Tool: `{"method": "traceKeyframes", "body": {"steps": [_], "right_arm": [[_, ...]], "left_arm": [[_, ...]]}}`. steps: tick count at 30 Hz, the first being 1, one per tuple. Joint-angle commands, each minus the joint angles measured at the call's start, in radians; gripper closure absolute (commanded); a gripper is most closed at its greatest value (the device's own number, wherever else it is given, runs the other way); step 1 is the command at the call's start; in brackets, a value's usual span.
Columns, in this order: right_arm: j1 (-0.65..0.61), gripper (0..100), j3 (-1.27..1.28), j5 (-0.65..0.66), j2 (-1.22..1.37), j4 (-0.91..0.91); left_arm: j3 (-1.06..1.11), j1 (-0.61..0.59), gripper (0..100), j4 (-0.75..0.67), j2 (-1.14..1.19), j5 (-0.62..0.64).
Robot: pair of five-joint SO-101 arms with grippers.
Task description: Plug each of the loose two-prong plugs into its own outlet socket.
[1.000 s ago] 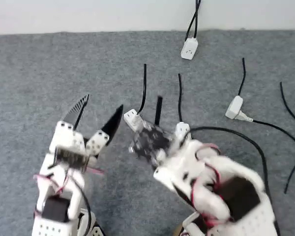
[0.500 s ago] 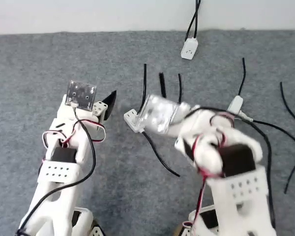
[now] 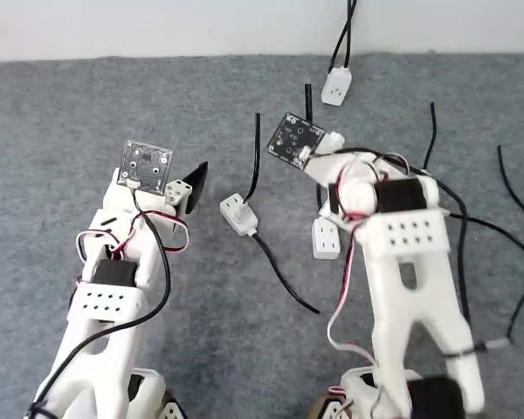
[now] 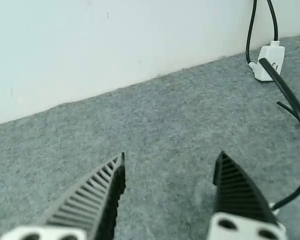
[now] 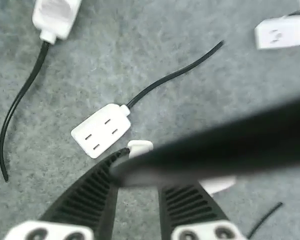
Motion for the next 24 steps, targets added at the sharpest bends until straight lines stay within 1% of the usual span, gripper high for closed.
{"method": "traceKeyframes", "body": {"steps": [1, 4, 7, 11, 13, 15, 17, 20, 24], "right_arm": [[0.016, 99.1, -0.072, 0.026, 0.094, -0.024], [0.004, 99.1, -0.069, 0.040, 0.147, -0.024], [-0.008, 99.1, -0.077, 0.026, 0.160, -0.027], [-0.047, 99.1, -0.144, -0.055, 0.128, -0.030], [-0.085, 99.1, -0.167, -0.095, 0.082, -0.030], [-0.128, 99.1, -0.175, -0.121, 0.027, -0.030], [-0.185, 99.1, -0.178, -0.161, -0.033, -0.028], [-0.246, 99.1, -0.183, -0.206, -0.142, -0.013], [-0.317, 99.1, -0.252, -0.256, -0.259, 0.061]], "left_arm": [[-0.054, -0.003, 73, -0.034, 0.002, 0.009], [-0.054, -0.003, 73, -0.034, 0.002, 0.008], [-0.054, -0.002, 73, -0.035, 0.002, 0.006], [-0.047, 0.035, 73, -0.031, 0.000, 0.005], [-0.036, 0.063, 73, -0.020, -0.012, 0.009], [-0.024, 0.115, 73, 0.000, -0.063, 0.009], [0.007, 0.172, 73, 0.040, -0.195, 0.011], [0.099, 0.272, 73, 0.106, -0.476, -0.002], [0.217, 0.356, 73, 0.253, -0.850, -0.060]]}}
